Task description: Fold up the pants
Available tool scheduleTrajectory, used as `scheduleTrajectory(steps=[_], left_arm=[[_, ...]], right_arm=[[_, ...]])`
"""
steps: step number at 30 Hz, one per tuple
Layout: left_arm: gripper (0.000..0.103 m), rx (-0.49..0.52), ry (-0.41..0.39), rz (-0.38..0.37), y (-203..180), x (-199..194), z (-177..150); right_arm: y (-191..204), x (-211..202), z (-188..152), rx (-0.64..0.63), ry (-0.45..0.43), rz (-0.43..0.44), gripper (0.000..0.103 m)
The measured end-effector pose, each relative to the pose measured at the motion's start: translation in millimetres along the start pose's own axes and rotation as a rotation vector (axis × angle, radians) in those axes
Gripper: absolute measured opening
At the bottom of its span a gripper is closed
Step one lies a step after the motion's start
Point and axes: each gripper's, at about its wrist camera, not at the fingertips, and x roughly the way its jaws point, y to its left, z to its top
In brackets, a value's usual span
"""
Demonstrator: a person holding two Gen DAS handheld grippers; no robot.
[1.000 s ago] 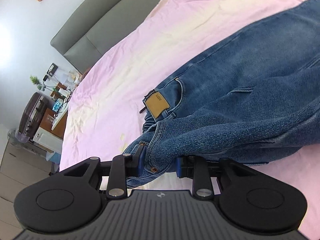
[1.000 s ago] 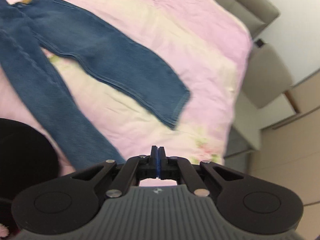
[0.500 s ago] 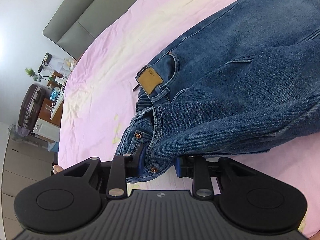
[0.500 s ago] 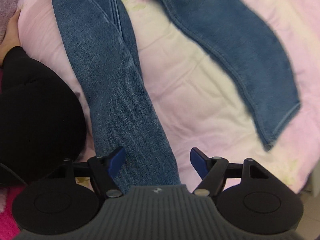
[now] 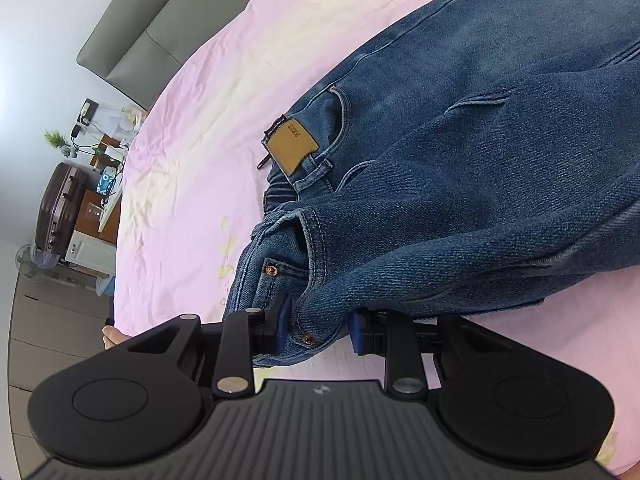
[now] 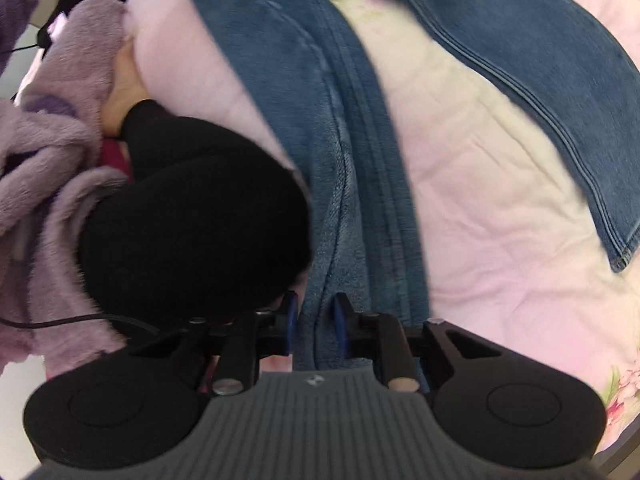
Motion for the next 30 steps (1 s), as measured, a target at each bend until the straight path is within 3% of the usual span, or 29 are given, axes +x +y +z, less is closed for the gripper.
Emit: scheduleTrajectory(steps=[4, 7, 12, 14, 15, 18, 24, 30], left_arm=[[0.033, -0.009, -0.009, -0.002, 0, -1, -2], [0.033, 0.001, -0.021, 0.0, 0, -4, -5], [0.033, 0.008, -0.03, 0.002, -1, -6, -8], [0.033, 0.008, -0.033, 0.004, -1, -6, -7], [0.033, 0.005, -0.035, 0.003, -1, -6, -8], [0.033, -0.008, -0.039, -0.001, 0, -6, -9], [0.033, -0.022, -0.047, -0.006, 2, -6, -13], [0.034, -0.046, -0.062, -0.01, 4, -8, -15]], right_arm=[[35, 16, -5, -0.016, -0.017, -0.077, 0.022], [39, 28, -13, 0.041, -0.048, -0.151, 0.039], [40, 28, -17, 0.06, -0.076, -0.253, 0.05], [41, 31, -14, 0.065, -0.066, -0.283, 0.05], [41, 34, -12, 0.066, -0.059, -0.308, 0.046], [54, 42, -8, 0.047, -0.061, -0.36, 0.013], [77, 41, -12, 0.102, -0.122, -0.591, 0.003], [109, 59, -15, -0.037, -0.085, -0.853, 0.001]])
